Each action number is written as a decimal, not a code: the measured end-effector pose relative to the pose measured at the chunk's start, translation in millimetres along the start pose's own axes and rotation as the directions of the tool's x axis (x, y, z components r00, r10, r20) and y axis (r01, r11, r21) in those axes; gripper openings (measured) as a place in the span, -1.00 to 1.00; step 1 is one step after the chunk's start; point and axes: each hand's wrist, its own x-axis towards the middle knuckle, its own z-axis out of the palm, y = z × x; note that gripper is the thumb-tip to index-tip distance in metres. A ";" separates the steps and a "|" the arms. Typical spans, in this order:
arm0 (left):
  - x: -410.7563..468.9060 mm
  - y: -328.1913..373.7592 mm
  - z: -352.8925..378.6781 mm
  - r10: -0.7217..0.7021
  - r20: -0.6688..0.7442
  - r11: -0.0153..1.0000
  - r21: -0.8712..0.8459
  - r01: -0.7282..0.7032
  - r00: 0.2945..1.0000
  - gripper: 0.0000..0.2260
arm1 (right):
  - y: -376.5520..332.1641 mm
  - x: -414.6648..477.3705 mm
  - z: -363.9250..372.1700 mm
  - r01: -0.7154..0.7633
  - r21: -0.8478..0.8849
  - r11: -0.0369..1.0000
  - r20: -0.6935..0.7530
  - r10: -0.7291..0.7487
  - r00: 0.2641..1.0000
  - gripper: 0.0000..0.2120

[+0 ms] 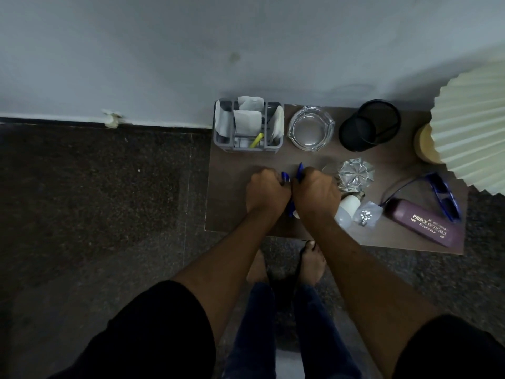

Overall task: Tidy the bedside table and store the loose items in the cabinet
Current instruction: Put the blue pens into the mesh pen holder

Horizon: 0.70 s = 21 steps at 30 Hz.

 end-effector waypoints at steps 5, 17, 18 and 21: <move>-0.1 -3.3 -1.4 -0.059 -0.017 0.998 -0.017 0.058 0.998 -0.83 | -2.1 -1.9 -6.7 0.007 0.090 0.996 0.028 -0.009 1.000 -0.78; -9.4 -41.9 -19.5 -0.328 0.198 0.602 -0.709 0.367 0.923 -0.82 | -7.8 -31.4 -20.7 -0.020 0.638 0.770 0.112 -0.067 0.991 -0.93; -11.3 -42.9 -22.0 -0.330 0.229 0.505 -0.777 0.376 0.916 -0.78 | -6.7 -35.4 -21.2 -0.035 0.683 0.730 0.127 -0.072 0.989 -0.93; -15.8 -47.6 -29.0 -0.299 0.284 0.277 -0.888 0.368 0.911 -0.66 | 0.6 -45.7 -22.3 -0.138 0.784 0.605 0.224 -0.069 0.972 -0.91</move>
